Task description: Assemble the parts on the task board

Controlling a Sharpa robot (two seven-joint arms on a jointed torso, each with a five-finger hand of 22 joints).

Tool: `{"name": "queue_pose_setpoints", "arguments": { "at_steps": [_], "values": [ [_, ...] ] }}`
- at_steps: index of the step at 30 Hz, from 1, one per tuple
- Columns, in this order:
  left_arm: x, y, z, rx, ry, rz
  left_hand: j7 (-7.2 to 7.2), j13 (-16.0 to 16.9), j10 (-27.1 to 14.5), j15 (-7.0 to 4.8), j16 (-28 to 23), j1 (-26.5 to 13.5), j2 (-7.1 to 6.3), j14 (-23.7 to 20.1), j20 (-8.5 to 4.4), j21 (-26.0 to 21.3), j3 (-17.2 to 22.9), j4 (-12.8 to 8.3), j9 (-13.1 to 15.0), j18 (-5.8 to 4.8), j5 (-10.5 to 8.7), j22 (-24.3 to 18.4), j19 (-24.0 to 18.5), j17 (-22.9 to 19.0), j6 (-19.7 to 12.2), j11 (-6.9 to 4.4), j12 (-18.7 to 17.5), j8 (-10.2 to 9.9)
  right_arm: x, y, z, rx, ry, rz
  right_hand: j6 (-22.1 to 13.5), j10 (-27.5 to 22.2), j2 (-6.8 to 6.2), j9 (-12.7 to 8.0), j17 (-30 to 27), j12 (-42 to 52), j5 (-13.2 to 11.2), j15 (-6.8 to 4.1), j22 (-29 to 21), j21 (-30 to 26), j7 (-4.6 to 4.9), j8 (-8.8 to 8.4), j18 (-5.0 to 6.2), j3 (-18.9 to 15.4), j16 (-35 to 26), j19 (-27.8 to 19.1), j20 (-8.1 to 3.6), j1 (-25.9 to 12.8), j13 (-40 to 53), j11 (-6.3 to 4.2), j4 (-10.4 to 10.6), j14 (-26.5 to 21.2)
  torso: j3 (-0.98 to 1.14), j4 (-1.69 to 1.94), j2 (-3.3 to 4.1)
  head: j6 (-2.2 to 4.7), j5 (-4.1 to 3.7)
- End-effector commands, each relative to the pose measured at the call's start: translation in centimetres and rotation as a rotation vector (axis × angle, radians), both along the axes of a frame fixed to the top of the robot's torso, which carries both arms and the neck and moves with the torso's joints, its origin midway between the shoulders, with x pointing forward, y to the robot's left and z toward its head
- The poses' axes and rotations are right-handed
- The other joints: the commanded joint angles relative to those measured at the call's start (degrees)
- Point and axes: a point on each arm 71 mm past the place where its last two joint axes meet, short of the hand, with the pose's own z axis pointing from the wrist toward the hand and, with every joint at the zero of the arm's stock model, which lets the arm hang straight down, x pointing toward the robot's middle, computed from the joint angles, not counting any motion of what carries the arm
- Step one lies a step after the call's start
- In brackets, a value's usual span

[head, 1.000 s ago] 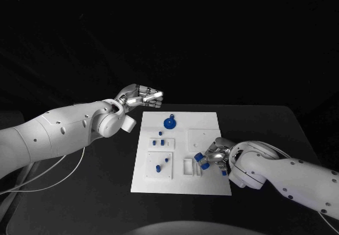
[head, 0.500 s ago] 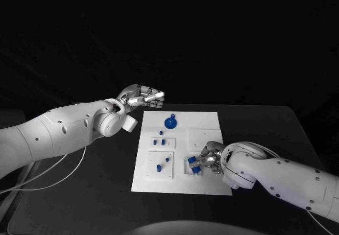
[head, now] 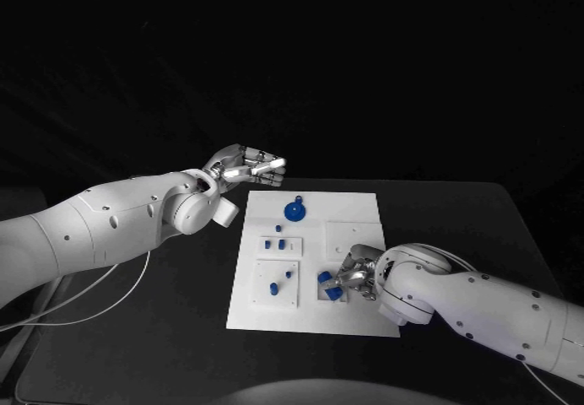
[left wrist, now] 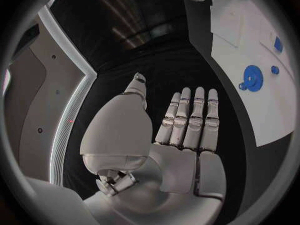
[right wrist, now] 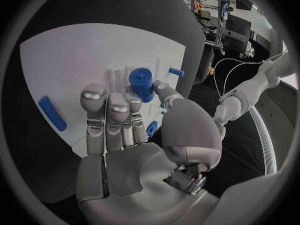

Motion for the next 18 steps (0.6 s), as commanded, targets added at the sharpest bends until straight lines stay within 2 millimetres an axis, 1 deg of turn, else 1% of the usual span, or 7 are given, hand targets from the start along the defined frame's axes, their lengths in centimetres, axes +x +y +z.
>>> {"name": "queue_pose_setpoints", "arguments": {
  "at_steps": [1, 5, 8, 12, 14, 15, 18],
  "values": [
    [-0.07, -0.31, 0.03, -0.006, 0.003, -0.022, 0.06, 0.04, -0.49, -0.08, -0.04, -0.35, 0.52, 0.18, 0.05, 0.36, 0.07, -0.21, -0.02, 0.60, 0.04, 0.07, 0.42, -0.05, 0.25, -0.06, 0.01, -0.02, -0.39, 0.39, -0.33, -0.024, 0.025, 0.029, 1.52, 0.35, -1.10, -0.06, 0.07, -0.27, -0.62, -0.30, 5.22, -0.17, -0.97, -0.09, -0.37, -0.35, -0.25, 1.80, -0.21, 0.27, 0.07, -0.05, 0.94, -0.04, 0.00, -0.02, 0.01, -0.05, 0.07],
    [-0.07, -0.31, 0.02, -0.005, 0.005, -0.022, 0.06, 0.04, -0.49, -0.08, -0.04, -0.35, 0.52, 0.18, 0.05, 0.36, 0.07, -0.21, -0.02, 0.60, 0.04, 0.07, 0.42, -0.05, 0.25, -0.06, 0.01, -0.02, -0.38, 0.43, -0.37, -0.028, 0.029, 0.032, 1.52, 0.30, -1.33, -0.07, 0.06, -0.36, -0.70, -0.29, 5.23, -0.18, -0.94, -0.11, -0.36, -0.64, -0.31, 1.78, -0.20, 0.40, 0.04, -0.04, 1.35, -0.05, -0.02, -0.03, -0.01, -0.13, 0.16],
    [-0.07, -0.32, 0.01, -0.005, 0.005, -0.022, 0.06, 0.04, -0.49, -0.08, -0.04, -0.35, 0.52, 0.18, 0.05, 0.36, 0.07, -0.21, -0.02, 0.60, 0.04, 0.07, 0.42, -0.05, 0.25, -0.06, 0.01, -0.02, -0.31, 0.42, -0.43, -0.030, 0.028, 0.030, 1.48, 0.33, -1.37, -0.11, 0.04, -0.46, -1.85, -0.26, 5.21, -0.25, -0.94, -0.11, -0.32, -0.66, -0.35, 1.78, -0.16, -0.37, -0.03, -0.02, 2.75, -0.03, -0.01, -0.08, 0.03, -0.06, 0.20],
    [-0.07, -0.32, 0.00, -0.004, 0.006, -0.022, 0.08, 0.04, -0.56, -0.09, -0.04, -0.39, 0.76, 0.24, 0.05, 0.35, 0.17, -0.35, -0.02, 0.61, 0.05, 0.07, 0.41, -0.05, 0.08, -0.04, 0.01, -0.02, -0.24, 0.42, -0.50, -0.035, 0.029, 0.032, 1.54, 0.37, -1.86, -0.05, 0.06, -0.53, -6.73, -0.21, 5.20, -0.29, -0.87, -0.09, -0.31, 0.87, -0.36, 1.79, -0.13, -1.58, -0.08, 0.03, 4.61, -0.02, 0.01, -0.03, 0.02, -0.08, 0.12],
    [-0.06, -0.28, 0.00, -0.004, 0.006, -0.020, 0.08, 0.04, -0.56, -0.09, -0.04, -0.39, 0.76, 0.24, 0.05, 0.35, 0.17, -0.35, -0.02, 0.61, 0.05, 0.07, 0.41, -0.05, 0.08, -0.04, 0.01, -0.02, -0.22, 0.42, -0.54, -0.039, 0.030, 0.035, 1.53, 0.36, -2.57, 0.11, 0.02, -0.66, -10.73, -0.17, 5.18, -0.39, -0.78, -0.08, -0.28, 1.54, -0.42, 1.78, -0.07, -2.48, -0.19, 0.13, 6.79, -0.02, 0.05, -0.03, 0.01, -0.08, 0.09],
    [-0.06, -0.27, 0.00, -0.003, 0.006, -0.020, 0.08, 0.04, -0.56, -0.09, -0.04, -0.39, 0.76, 0.24, 0.05, 0.35, 0.17, -0.35, -0.02, 0.61, 0.05, 0.07, 0.41, -0.05, 0.08, -0.04, 0.01, -0.02, -0.22, 0.41, -0.55, -0.040, 0.031, 0.036, 1.53, 0.37, -2.98, 0.17, 0.03, -0.66, -11.74, -0.15, 5.19, -0.37, -0.79, -0.08, -0.27, 1.48, -0.42, 1.79, -0.07, -2.96, -0.21, 0.17, 7.60, -0.01, 0.05, -0.03, 0.01, -0.08, 0.09],
    [-0.05, -0.24, 0.00, -0.003, 0.006, -0.019, 0.08, 0.04, -0.56, -0.09, -0.04, -0.39, 0.76, 0.24, 0.05, 0.35, 0.17, -0.35, -0.02, 0.61, 0.05, 0.07, 0.41, -0.05, 0.08, -0.04, 0.01, -0.02, -0.22, 0.37, -0.56, -0.042, 0.032, 0.040, 1.42, 0.35, -4.63, 0.10, 0.05, -0.90, -12.08, -0.25, 5.19, -0.39, -0.83, -0.07, -0.33, -0.35, -0.50, 1.79, -0.21, -4.91, -0.32, 0.11, 10.26, -0.08, 0.03, -0.04, 0.02, -0.09, 0.05]
  ]
}}
